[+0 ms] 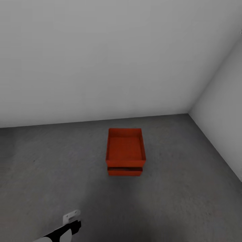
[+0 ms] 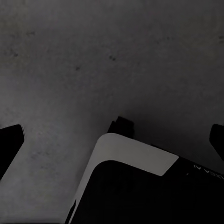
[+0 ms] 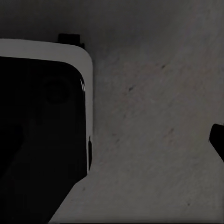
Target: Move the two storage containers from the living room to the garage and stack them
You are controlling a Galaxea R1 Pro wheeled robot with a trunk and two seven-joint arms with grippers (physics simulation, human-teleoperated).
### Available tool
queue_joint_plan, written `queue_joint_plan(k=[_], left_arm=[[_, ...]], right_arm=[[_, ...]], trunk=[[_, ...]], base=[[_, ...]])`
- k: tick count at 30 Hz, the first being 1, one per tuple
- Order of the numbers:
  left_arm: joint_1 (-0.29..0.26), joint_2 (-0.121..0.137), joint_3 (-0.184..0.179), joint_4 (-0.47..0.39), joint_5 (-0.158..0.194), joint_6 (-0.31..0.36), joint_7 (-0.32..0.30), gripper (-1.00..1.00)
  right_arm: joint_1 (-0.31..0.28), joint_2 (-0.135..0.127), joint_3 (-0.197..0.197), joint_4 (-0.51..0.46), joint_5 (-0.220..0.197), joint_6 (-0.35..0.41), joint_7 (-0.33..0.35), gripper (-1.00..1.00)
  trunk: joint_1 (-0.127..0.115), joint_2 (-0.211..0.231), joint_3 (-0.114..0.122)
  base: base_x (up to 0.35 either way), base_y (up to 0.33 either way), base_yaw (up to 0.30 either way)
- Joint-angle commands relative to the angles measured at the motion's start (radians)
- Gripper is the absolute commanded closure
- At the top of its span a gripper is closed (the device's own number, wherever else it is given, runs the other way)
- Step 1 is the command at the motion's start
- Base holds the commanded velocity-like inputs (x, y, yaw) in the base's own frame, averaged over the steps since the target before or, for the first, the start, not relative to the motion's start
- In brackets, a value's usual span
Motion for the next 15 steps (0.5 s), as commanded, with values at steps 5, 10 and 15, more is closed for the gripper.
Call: queue_joint_plan(k=[5, 10, 15], left_arm=[[-0.001, 0.001, -0.007, 0.000, 0.010, -0.003, 0.003, -1.00], [-0.001, 0.001, -0.008, -0.001, 0.013, -0.008, 0.006, -1.00], [-0.001, 0.001, -0.007, -0.001, 0.014, -0.006, 0.013, -1.00]], right_arm=[[-0.001, 0.000, 0.005, 0.003, 0.000, -0.004, -0.003, -1.00], [-0.001, 0.000, 0.005, 0.003, -0.001, -0.005, -0.004, -1.00], [-0.001, 0.000, 0.005, 0.003, -0.001, -0.006, -0.004, -1.00]], trunk=[[0.000, -0.001, -0.001], [0.000, -0.001, -0.001], [0.000, -0.001, -0.001]], base=[[-0.105, 0.022, 0.000], [-0.011, 0.002, 0.000], [-0.002, 0.000, 0.000]])
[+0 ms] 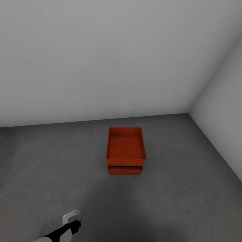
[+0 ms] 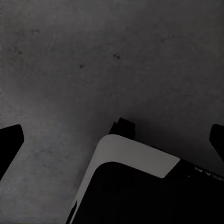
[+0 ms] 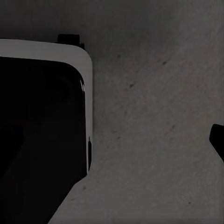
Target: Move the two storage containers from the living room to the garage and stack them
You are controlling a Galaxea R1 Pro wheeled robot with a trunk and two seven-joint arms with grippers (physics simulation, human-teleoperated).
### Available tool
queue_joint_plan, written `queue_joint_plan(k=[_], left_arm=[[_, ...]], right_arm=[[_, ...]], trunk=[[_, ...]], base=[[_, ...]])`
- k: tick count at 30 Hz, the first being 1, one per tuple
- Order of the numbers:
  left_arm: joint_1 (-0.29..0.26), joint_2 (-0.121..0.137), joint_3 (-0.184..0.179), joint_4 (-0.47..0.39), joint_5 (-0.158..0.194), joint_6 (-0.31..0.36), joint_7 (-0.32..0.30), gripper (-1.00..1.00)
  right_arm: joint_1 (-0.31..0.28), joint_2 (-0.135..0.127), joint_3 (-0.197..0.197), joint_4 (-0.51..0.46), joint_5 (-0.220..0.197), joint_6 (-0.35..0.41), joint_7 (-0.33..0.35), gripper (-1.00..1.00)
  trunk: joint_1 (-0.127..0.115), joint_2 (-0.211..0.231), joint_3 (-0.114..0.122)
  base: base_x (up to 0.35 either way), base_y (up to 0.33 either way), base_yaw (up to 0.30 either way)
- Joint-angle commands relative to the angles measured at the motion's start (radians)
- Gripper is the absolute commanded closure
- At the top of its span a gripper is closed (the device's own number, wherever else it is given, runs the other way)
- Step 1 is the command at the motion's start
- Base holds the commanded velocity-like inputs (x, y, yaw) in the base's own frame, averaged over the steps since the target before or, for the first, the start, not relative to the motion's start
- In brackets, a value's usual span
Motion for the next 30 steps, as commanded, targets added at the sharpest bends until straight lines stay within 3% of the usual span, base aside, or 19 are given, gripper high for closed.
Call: queue_joint_plan(k=[1, 15, 30], left_arm=[[0.000, 0.000, -0.008, 0.000, 0.009, -0.001, 0.004, -1.00], [0.000, -0.002, -0.010, 0.000, 0.006, 0.002, 0.002, -1.00], [0.000, -0.004, -0.010, 0.000, 0.006, 0.003, 0.003, -1.00]], right_arm=[[-0.001, 0.000, 0.005, 0.003, -0.001, -0.006, -0.003, -1.00], [-0.001, 0.000, 0.005, 0.003, -0.001, -0.006, -0.003, -1.00], [-0.001, 0.001, 0.005, 0.003, -0.001, 0.000, -0.003, -1.00]], trunk=[[0.000, -0.001, -0.001], [0.000, -0.001, -0.001], [-0.057, 0.104, 0.046]], base=[[0.000, 0.000, 0.000], [0.000, 0.000, 0.000], [0.000, 0.000, 0.000]])
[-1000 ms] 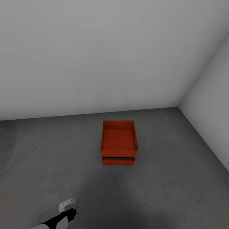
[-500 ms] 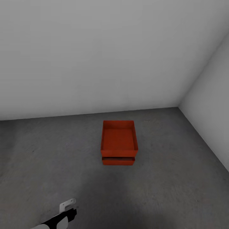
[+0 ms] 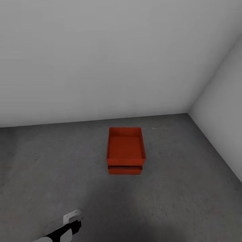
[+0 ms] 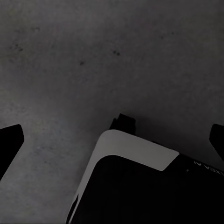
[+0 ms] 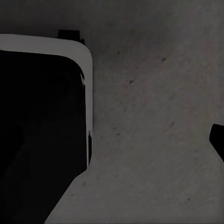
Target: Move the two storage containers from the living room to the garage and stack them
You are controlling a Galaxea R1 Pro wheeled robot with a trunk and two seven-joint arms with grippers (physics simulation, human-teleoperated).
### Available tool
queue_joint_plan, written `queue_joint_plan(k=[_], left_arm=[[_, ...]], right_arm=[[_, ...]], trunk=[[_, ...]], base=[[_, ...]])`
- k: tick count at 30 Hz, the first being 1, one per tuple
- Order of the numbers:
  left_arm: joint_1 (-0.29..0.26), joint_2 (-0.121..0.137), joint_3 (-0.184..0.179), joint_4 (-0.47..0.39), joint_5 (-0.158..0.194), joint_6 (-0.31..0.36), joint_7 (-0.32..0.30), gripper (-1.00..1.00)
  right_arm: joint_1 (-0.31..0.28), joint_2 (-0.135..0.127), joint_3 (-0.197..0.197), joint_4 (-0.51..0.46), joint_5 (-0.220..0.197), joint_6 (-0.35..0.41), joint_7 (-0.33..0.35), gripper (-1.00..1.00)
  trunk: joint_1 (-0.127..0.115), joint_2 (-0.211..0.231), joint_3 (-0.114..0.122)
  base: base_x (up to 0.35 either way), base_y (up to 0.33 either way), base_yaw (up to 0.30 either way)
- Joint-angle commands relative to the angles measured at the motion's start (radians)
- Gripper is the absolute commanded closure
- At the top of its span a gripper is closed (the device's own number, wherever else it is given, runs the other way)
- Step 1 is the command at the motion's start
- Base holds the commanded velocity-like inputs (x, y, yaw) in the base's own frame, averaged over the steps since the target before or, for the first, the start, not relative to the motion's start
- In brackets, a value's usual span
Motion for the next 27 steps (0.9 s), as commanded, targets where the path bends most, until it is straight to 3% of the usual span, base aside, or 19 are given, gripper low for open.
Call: queue_joint_plan(k=[1, 12, 27], left_arm=[[-0.001, 0.000, -0.008, 0.000, 0.009, -0.002, 0.002, -1.00], [-0.001, -0.005, -0.008, 0.001, 0.010, -0.001, 0.003, -1.00], [-0.001, -0.006, -0.007, 0.001, 0.010, -0.001, 0.007, -1.00]], right_arm=[[-0.001, 0.000, 0.005, 0.003, -0.001, -0.005, -0.003, -1.00], [-0.001, 0.001, 0.005, 0.003, -0.001, -0.005, -0.003, -1.00], [0.006, 0.001, 0.005, 0.003, -0.002, -0.013, -0.004, -1.00]], trunk=[[-0.004, 0.006, 0.002], [-0.046, 0.083, 0.037], [-0.046, 0.083, 0.044]], base=[[0.000, 0.000, 0.000], [0.000, 0.000, 0.000], [0.000, 0.000, 0.000]])
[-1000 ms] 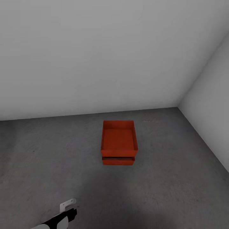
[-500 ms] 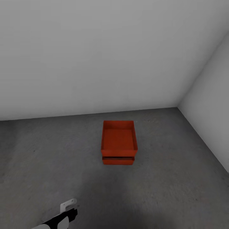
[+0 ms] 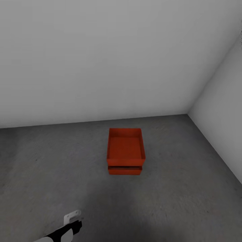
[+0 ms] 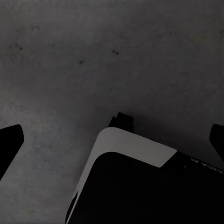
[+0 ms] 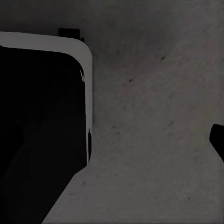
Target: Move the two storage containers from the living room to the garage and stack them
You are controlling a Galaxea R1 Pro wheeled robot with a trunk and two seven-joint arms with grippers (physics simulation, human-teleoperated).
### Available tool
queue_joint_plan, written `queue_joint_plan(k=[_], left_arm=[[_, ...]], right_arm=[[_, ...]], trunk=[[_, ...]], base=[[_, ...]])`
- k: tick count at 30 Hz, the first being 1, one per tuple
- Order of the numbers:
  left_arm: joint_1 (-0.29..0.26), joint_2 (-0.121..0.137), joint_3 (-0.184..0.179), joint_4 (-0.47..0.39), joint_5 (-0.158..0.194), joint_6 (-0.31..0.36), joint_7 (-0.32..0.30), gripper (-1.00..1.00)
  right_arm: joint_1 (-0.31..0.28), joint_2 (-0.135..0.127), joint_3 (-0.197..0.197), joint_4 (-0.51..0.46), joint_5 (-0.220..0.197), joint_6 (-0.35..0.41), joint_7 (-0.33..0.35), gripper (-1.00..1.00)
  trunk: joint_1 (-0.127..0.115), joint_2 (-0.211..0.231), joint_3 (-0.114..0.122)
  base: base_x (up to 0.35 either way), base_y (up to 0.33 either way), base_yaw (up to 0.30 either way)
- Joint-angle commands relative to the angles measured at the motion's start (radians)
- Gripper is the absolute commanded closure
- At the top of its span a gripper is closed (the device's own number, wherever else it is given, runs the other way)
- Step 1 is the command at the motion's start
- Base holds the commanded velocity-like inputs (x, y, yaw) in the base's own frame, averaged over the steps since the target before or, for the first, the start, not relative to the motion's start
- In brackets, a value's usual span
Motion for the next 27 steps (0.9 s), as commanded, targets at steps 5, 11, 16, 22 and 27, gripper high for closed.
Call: queue_joint_plan(k=[5, 11, 16, 22, 27], left_arm=[[0.000, 0.000, -0.008, 0.000, 0.009, -0.002, 0.003, -1.00], [0.000, 0.000, -0.008, 0.000, 0.009, -0.002, 0.005, -1.00], [0.021, 0.001, -0.009, 0.001, 0.006, -0.003, -0.004, -1.00], [0.074, 0.000, -0.012, 0.000, -0.001, -0.014, -0.011, -1.00], [0.081, -0.004, -0.013, 0.001, -0.002, -0.014, -0.012, -1.00]], right_arm=[[-0.001, 0.000, 0.005, 0.003, -0.001, -0.007, -0.003, -1.00], [-0.001, 0.001, 0.005, 0.003, -0.001, -0.005, -0.003, -1.00], [0.002, 0.004, 0.005, 0.003, 0.000, 0.000, -0.003, -1.00], [0.033, 0.022, 0.005, 0.003, 0.000, -0.005, -0.002, -1.00], [0.047, 0.031, 0.005, 0.003, 0.000, -0.009, -0.001, -1.00]], trunk=[[0.001, -0.001, 0.006], [0.001, -0.001, 0.015], [0.001, -0.001, 0.023], [0.001, -0.001, 0.029], [0.001, -0.001, 0.036]], base=[[0.000, 0.000, 0.000], [0.000, 0.000, 0.000], [0.000, 0.000, 0.000], [0.000, 0.000, 0.000], [0.000, 0.000, 0.000]])
